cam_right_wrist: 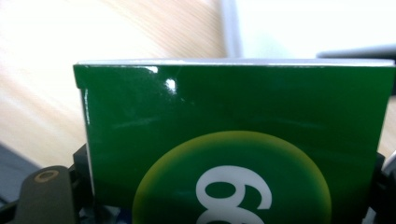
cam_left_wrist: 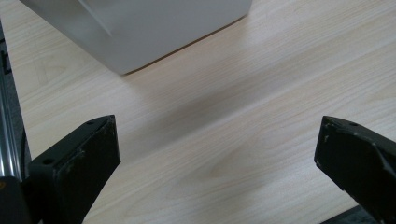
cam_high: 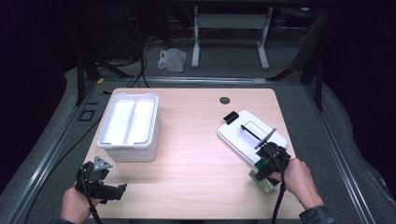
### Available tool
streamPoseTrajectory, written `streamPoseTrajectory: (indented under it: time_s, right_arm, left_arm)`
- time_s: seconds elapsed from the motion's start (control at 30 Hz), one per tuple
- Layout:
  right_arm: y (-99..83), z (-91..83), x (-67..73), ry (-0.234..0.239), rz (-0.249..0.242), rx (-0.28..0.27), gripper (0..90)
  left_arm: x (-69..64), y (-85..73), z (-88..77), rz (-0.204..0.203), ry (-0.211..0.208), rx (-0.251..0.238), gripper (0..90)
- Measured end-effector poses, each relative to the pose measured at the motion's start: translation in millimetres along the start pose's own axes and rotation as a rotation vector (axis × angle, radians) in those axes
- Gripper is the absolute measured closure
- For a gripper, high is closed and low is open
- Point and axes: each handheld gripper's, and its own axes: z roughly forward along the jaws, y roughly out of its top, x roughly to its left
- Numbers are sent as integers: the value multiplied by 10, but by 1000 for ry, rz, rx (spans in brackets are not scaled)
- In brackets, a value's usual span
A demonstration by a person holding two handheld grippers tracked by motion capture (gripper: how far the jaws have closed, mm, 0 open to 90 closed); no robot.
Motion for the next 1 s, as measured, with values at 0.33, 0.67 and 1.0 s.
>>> streamPoseTrajectory:
  time_s: [0.33,0.67,1.0]
  right_arm:
    - [-279,171,-469,-6,180,21,154]
    - [-404,282,-673,6,264,33,153]
    - [-382,323,-648,-15,268,26,133]
  left_arm:
    - [2,4,7,3,3,5,2]
    - [-2,6,9,4,5,7,2]
    - [-3,5,7,5,7,6,2]
